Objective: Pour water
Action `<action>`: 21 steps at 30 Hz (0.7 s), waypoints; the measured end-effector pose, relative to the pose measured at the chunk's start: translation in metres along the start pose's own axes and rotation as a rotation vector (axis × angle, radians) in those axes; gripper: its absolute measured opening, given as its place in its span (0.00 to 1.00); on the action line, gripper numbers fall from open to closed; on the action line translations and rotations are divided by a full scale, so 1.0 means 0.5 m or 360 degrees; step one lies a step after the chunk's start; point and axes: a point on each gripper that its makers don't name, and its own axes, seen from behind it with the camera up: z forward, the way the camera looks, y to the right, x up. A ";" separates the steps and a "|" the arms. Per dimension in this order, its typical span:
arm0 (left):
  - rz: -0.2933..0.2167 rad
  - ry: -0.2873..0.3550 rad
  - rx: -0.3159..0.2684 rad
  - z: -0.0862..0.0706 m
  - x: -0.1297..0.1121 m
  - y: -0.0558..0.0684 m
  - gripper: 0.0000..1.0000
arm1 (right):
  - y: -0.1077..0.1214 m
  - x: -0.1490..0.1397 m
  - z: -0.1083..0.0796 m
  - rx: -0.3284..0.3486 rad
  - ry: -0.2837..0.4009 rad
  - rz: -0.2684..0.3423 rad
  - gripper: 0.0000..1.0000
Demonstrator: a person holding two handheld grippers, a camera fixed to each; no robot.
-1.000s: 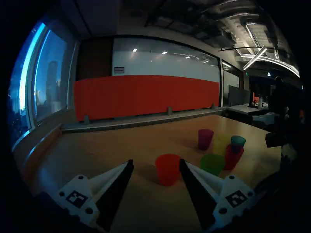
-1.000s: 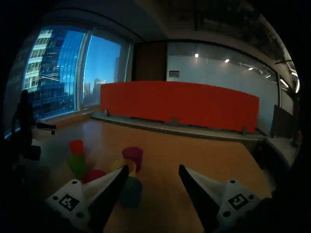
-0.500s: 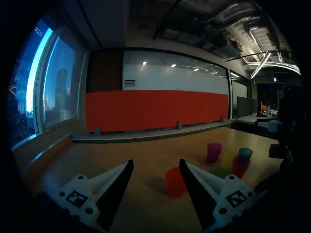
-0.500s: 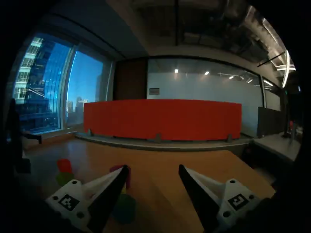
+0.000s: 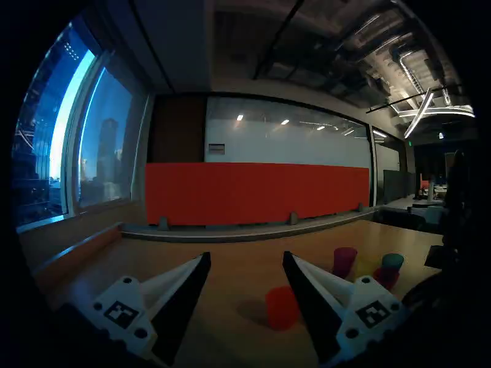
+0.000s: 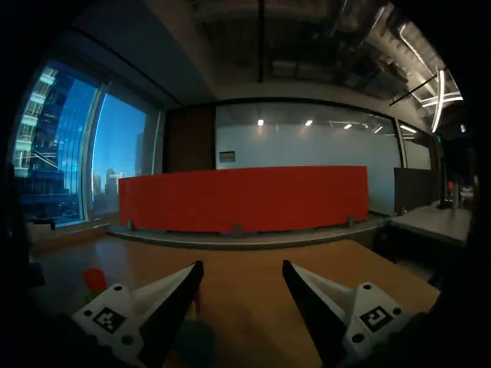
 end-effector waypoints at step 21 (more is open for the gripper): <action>0.0038 0.0077 0.0090 0.017 -0.017 0.002 0.87 | -0.034 0.010 -0.015 -0.0020 -0.0011 -0.0080 0.99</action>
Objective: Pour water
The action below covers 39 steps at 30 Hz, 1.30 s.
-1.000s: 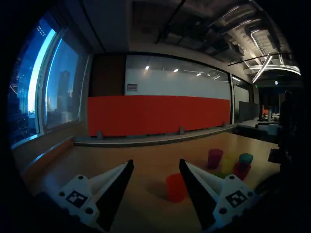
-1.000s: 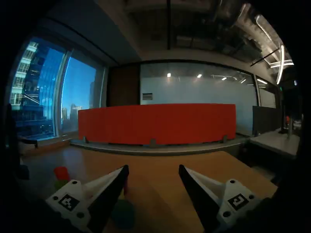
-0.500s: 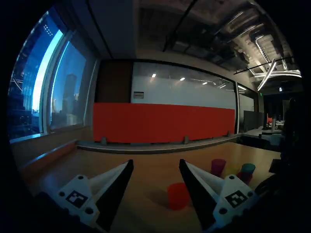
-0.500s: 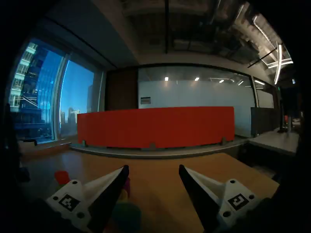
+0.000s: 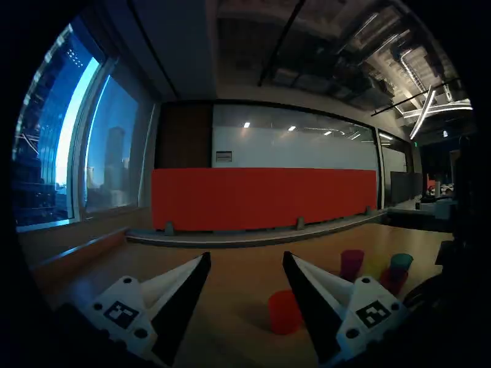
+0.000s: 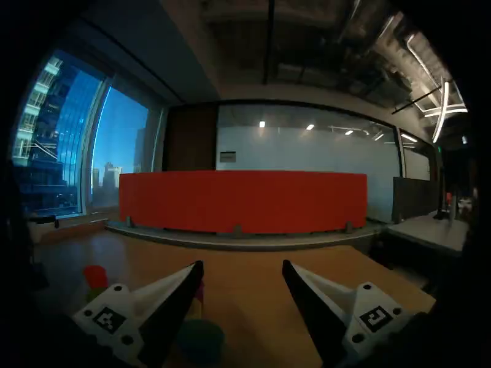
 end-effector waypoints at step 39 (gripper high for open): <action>0.0012 -0.0054 0.0202 0.030 -0.130 -0.071 0.87 | -0.036 0.000 -0.001 0.0007 -0.0097 -0.0039 0.99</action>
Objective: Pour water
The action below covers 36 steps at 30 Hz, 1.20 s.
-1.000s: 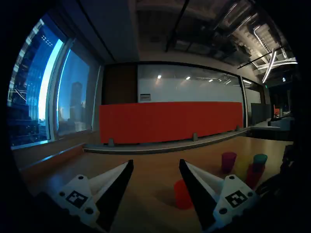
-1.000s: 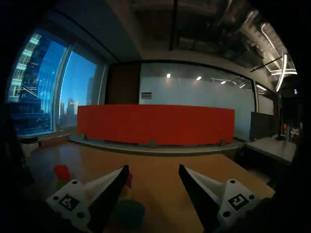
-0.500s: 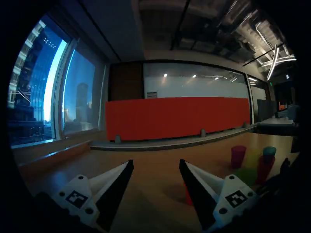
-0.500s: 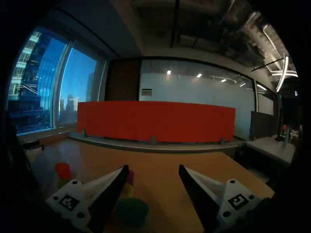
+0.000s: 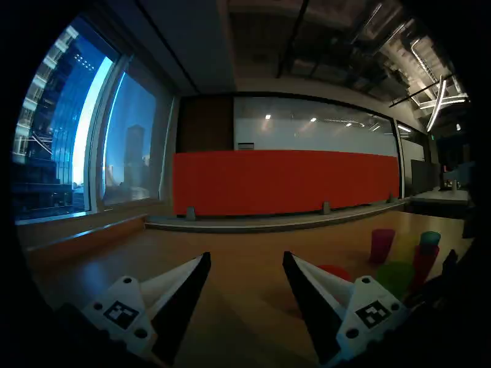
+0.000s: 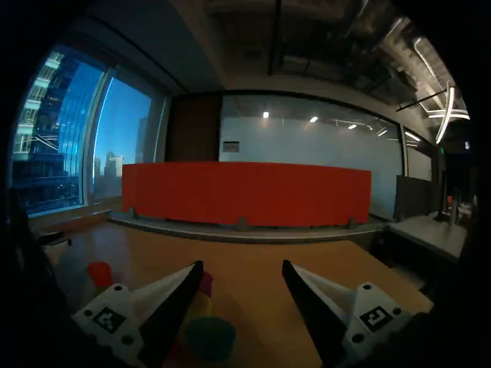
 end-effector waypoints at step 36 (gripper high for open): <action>-0.0018 -0.0058 0.0043 0.007 -0.014 -0.020 0.87 | 0.017 0.006 -0.011 -0.0019 0.0019 0.0003 0.99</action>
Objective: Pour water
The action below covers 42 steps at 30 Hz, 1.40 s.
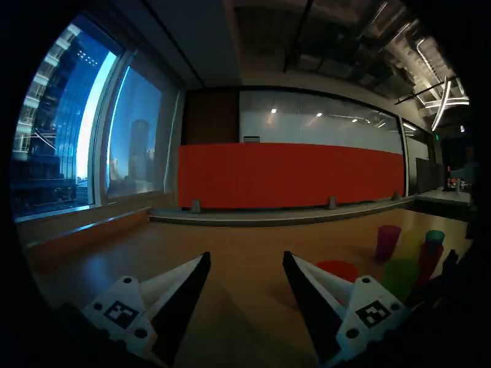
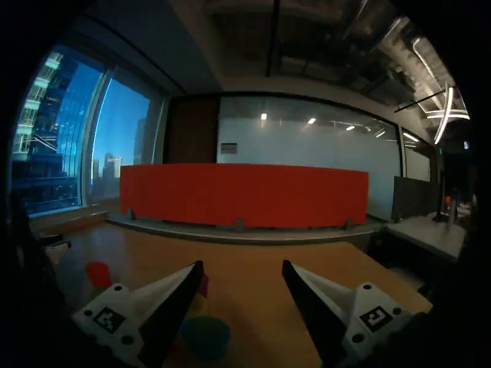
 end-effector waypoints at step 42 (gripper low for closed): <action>0.0001 -0.0001 0.0000 -0.001 0.000 0.001 0.87 | 0.046 -0.099 0.045 -0.0121 0.0136 -0.0019 0.99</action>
